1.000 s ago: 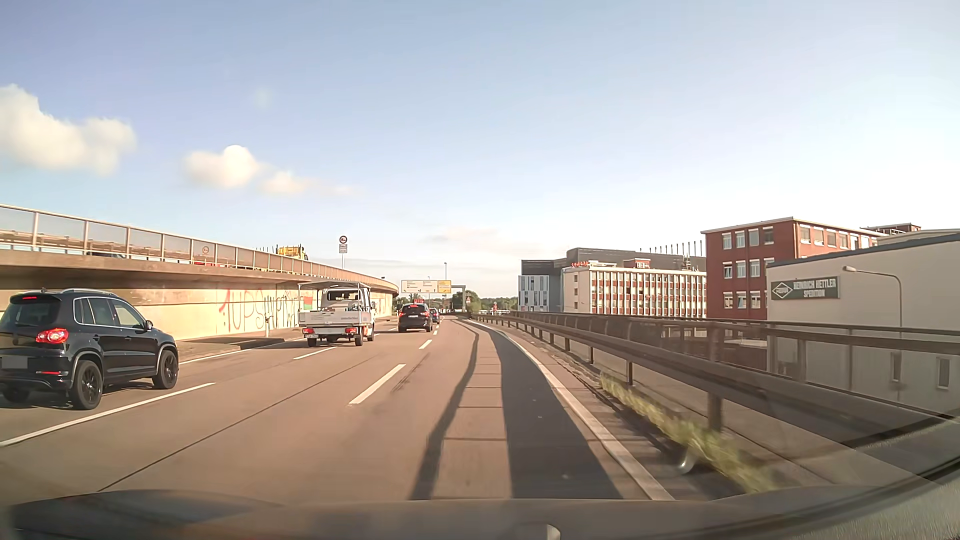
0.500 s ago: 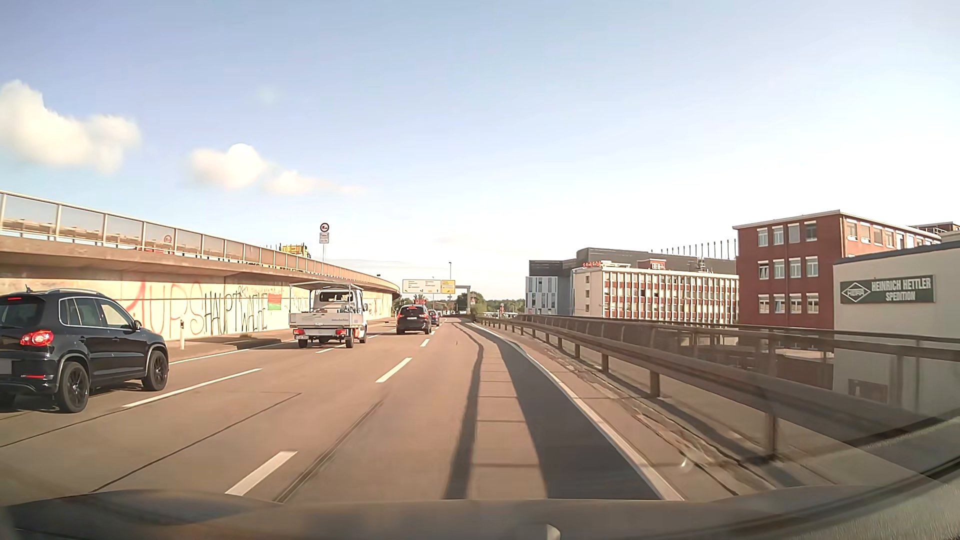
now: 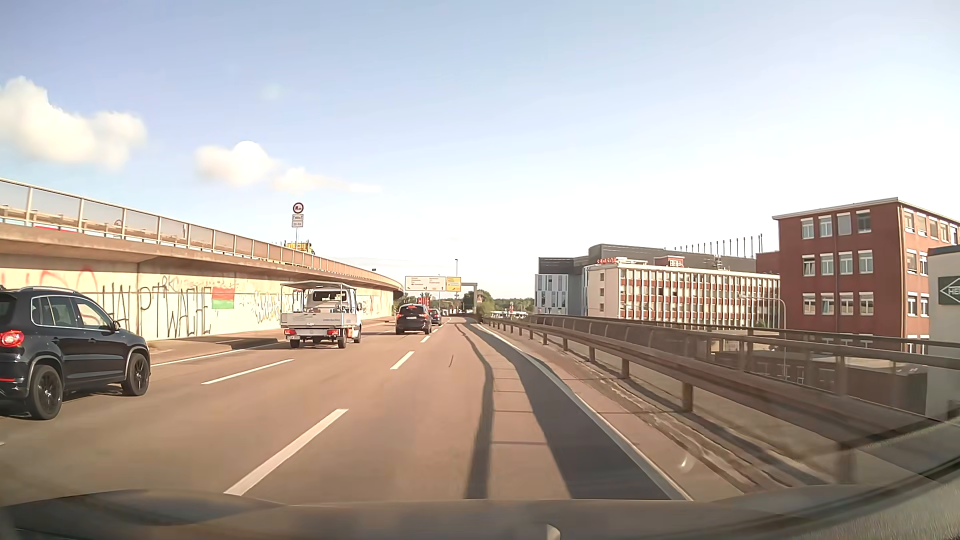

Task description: Follow the waypoints while adhering to traffic rules and regulations

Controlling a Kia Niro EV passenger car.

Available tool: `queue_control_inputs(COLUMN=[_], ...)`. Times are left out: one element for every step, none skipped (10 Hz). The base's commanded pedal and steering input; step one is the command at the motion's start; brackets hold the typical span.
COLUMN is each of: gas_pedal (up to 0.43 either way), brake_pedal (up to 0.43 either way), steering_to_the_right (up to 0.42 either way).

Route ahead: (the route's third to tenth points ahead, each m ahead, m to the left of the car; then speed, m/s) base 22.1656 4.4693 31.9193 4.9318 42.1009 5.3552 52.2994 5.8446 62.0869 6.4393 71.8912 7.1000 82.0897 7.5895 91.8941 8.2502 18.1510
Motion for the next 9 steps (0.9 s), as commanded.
queue_control_inputs(gas_pedal=[0.169, 0.169, 0.169, 0.169, 0.169, 0.169, 0.169, 0.169, 0.150], brake_pedal=[0.000, 0.000, 0.000, 0.000, 0.000, 0.000, 0.000, 0.000, 0.000], steering_to_the_right=[-0.008, -0.008, -0.008, -0.008, -0.008, -0.008, -0.008, -0.008, -0.008])
